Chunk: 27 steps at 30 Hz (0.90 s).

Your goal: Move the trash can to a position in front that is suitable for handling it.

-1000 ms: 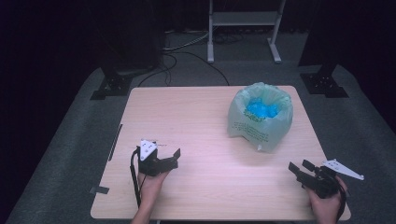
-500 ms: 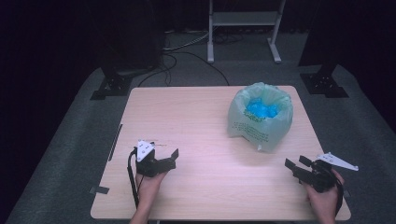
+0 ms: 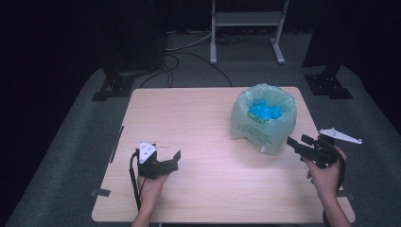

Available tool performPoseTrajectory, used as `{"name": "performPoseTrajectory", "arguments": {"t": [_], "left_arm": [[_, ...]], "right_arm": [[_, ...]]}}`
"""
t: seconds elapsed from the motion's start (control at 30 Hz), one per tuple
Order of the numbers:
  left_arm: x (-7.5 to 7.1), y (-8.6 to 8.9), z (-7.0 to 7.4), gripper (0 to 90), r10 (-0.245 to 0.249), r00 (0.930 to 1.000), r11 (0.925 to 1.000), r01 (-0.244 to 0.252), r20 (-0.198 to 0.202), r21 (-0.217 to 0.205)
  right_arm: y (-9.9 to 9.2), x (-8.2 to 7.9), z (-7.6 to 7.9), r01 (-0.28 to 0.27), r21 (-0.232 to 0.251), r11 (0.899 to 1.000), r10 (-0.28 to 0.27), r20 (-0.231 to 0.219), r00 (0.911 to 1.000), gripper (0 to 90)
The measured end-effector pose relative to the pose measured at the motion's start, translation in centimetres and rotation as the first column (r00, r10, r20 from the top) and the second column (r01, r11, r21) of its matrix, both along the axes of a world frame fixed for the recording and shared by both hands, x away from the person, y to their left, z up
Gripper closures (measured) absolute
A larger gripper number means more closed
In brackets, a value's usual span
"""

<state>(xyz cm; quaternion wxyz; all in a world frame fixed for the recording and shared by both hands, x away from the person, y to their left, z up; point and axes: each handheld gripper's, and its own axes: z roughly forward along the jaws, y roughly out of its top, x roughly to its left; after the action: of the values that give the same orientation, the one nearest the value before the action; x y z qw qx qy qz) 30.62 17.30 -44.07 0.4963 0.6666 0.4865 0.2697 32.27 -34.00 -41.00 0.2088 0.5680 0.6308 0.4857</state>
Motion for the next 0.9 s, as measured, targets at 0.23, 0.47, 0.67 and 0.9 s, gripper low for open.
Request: {"name": "performPoseTrajectory", "arguments": {"t": [0.23, 0.47, 0.67, 0.9], "left_arm": [[0.1, 0.1, -0.1, 0.0, 0.001, 1.0000, 1.0000, -0.001, -0.004, -0.007], [0.1, 0.1, -0.1, 0.0, 0.001, 1.0000, 1.0000, -0.001, -0.005, -0.009], [0.1, 0.2, -0.1, 0.0, 0.006, 1.0000, 0.9999, -0.006, -0.006, -0.015], [0.2, 0.3, -0.1, 0.0, 0.006, 0.9999, 0.9998, -0.006, -0.011, -0.017]], "right_arm": [[0.8, 2.1, 2.8, 0.008, 0.031, 0.999, -0.009, 0.033, 0.9994, 29.0], [1.6, 3.6, 4.5, 0.014, 0.057, 0.998, -0.017, 0.047, 0.9988, 29.0], [2.7, 5.7, 4.8, 0.047, 0.012, 0.999, -0.047, -0.007, 0.9989, 29.0], [3.8, 7.6, 4.1, 0.086, -0.050, 0.995, -0.090, -0.068, 0.9936, 29.6]]}}
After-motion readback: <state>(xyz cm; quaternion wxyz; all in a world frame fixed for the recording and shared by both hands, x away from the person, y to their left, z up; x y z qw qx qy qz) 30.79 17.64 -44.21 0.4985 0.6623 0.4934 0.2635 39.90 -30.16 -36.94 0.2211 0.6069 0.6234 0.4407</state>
